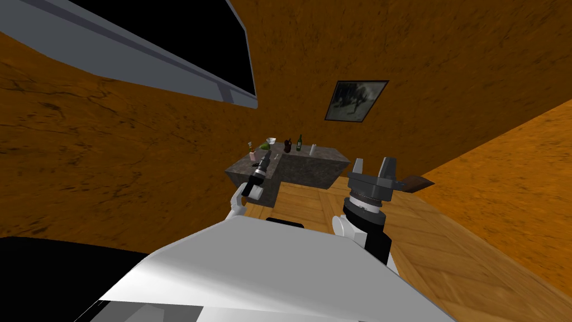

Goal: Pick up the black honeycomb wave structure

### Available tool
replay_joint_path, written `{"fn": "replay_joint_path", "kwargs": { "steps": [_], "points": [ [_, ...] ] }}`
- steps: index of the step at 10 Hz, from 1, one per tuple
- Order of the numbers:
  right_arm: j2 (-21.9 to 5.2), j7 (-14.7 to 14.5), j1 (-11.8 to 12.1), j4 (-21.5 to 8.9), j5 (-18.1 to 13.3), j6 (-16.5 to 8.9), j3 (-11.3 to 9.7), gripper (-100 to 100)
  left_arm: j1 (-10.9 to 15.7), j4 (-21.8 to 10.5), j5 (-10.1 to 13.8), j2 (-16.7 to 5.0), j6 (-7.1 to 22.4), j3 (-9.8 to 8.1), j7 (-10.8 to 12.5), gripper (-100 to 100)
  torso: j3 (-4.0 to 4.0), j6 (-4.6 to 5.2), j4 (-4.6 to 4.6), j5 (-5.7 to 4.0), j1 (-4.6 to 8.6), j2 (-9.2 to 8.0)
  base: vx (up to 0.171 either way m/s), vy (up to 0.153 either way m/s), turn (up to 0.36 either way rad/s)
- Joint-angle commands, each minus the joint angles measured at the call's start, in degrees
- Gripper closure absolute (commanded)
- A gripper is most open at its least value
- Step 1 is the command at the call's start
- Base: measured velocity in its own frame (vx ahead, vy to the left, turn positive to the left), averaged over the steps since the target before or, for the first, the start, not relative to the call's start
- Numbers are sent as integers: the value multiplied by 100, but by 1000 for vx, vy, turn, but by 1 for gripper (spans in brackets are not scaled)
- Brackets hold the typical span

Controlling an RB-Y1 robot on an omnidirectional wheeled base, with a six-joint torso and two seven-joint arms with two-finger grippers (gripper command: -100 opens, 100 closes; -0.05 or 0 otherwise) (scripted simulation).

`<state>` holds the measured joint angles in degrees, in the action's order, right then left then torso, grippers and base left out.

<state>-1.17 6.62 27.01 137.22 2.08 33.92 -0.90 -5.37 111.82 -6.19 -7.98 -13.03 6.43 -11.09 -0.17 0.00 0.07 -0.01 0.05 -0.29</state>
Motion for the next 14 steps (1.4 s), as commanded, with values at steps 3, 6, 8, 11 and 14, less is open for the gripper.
{"fn": "replay_joint_path", "kwargs": {
  "steps": [3,6,8,11,14],
  "points": [
    [0,0,0,0,0,0,0,0,493,-535,-3,-95,266,2,-41,-100,4,-1,-1,0,0,6,-63,-13,11],
    [0,0,0,0,0,0,0,0,959,-1029,-23,-153,689,27,-122,-100,4,-1,-2,1,-6,8,-68,1,19],
    [0,0,0,0,0,0,0,0,1292,-1385,-27,-182,913,32,-162,-100,6,-1,-2,0,-2,11,-56,-11,18],
    [0,0,0,0,0,0,0,0,1731,-1877,-25,-213,1143,32,-199,-100,7,-1,-3,0,-2,13,-48,-4,19],
    [0,0,1,0,0,0,0,0,2268,-2440,-3,-280,1612,15,-268,-100,11,-2,-4,1,-4,20,-36,-2,33]
  ]
}}
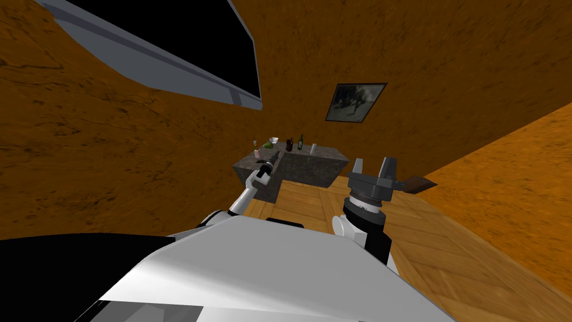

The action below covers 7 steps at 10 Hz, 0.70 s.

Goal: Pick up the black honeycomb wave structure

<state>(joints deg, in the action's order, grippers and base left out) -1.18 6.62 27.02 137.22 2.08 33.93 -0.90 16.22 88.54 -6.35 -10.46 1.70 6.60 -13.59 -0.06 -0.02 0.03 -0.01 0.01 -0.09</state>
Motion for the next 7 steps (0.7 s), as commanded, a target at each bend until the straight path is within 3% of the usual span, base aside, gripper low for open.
{"fn": "replay_joint_path", "kwargs": {
  "steps": [1,4,6,7],
  "points": [
    [0,0,0,0,0,0,0,0,193,-283,13,-32,146,-2,-17,-100,0,0,0,0,0,0,-28,-7,16],
    [0,0,0,0,0,0,0,0,712,-806,58,-111,634,-44,-77,-100,2,0,-1,-1,4,4,-21,-10,37],
    [0,0,0,0,0,0,0,0,801,-1040,58,-111,638,-44,-77,-100,5,-1,-2,0,0,8,-4,-2,10],
    [0,0,0,0,0,0,0,0,1048,-1228,90,-156,887,-75,-103,-100,6,0,-3,0,0,10,-1,-3,51]
  ]
}}
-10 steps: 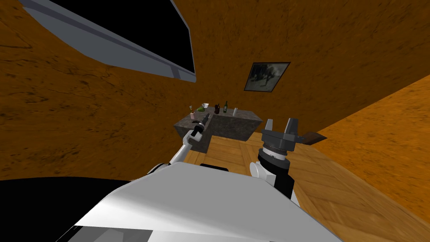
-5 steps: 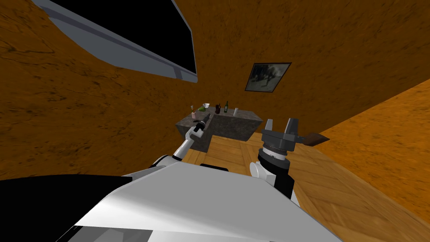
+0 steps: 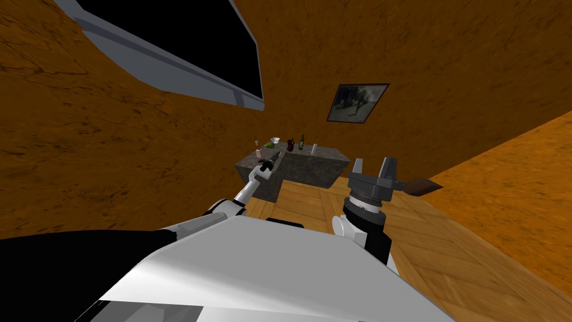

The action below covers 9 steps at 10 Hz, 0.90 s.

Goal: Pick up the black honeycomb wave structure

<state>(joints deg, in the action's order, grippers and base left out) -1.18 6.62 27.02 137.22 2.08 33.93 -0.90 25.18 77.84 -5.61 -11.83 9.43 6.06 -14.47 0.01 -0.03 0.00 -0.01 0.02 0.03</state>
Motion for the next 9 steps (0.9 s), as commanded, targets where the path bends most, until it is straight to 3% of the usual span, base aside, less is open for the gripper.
{"fn": "replay_joint_path", "kwargs": {
  "steps": [1,2,3,4,5,7,8,9],
  "points": [
    [0,0,0,0,0,0,0,0,200,-286,15,-19,114,-21,-15,-100,0,0,0,0,0,0,0,-6,29],
    [0,0,0,0,0,0,0,0,200,-354,15,-19,114,-21,-15,-100,0,1,-1,0,1,0,0,0,0],
    [0,0,0,0,0,0,0,0,432,-546,52,-66,364,-57,-38,-100,0,1,-1,0,0,0,3,-6,49],
    [0,0,0,0,0,0,0,0,488,-739,52,-66,364,-57,-38,-100,1,0,-1,0,0,2,7,-7,32],
    [0,0,0,0,0,0,0,0,689,-890,95,-116,590,-99,-59,-100,2,1,-1,0,1,3,14,-8,58],
    [0,0,0,0,0,0,0,0,768,-1124,95,-116,615,-99,-59,-100,4,1,-2,0,1,6,12,-5,11],
    [0,0,0,0,0,0,0,0,1023,-1326,143,-167,864,-147,-77,-100,3,1,-2,0,0,4,13,-4,55],
    [0,0,0,0,0,0,0,0,1039,-1508,143,-167,864,-147,-77,-100,3,0,-1,0,0,6,23,-6,35]
  ]
}}
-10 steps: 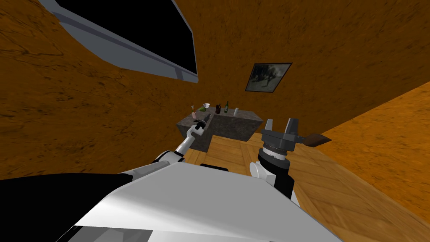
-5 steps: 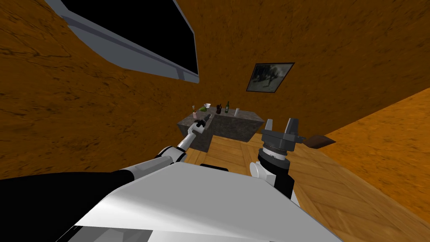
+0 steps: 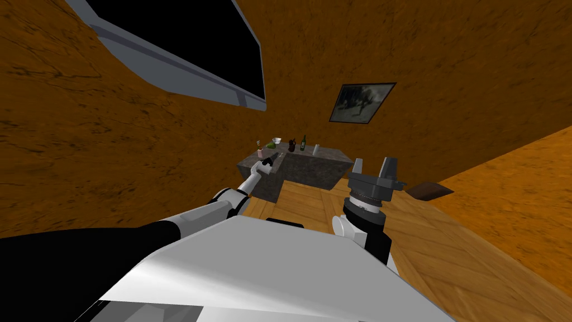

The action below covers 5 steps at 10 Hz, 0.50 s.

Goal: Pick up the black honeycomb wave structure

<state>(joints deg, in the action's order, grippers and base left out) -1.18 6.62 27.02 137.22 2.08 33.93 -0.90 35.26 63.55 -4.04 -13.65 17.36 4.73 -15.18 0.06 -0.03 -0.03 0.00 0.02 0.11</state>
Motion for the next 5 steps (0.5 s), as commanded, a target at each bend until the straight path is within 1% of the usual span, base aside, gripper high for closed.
{"fn": "replay_joint_path", "kwargs": {
  "steps": [1,2,3,4,5],
  "points": [
    [0,0,0,0,0,0,0,0,286,-286,39,-37,286,-66,-21,-100,0,0,0,0,0,0,41,-17,65],
    [0,0,0,0,0,0,0,0,292,-460,39,-37,319,-66,-21,-100,3,0,0,-1,4,6,34,-15,27],
    [0,0,0,0,0,0,0,0,537,-622,95,-90,552,-122,-33,-100,3,0,-2,-1,4,5,37,-13,61],
    [0,0,0,0,0,0,0,0,543,-816,95,-90,562,-122,-33,-100,3,0,0,-1,3,7,41,-10,33],
    [0,0,0,0,0,0,0,0,543,-837,95,-90,562,-122,-33,-100,4,0,-2,0,1,7,19,0,-2]
  ]
}}
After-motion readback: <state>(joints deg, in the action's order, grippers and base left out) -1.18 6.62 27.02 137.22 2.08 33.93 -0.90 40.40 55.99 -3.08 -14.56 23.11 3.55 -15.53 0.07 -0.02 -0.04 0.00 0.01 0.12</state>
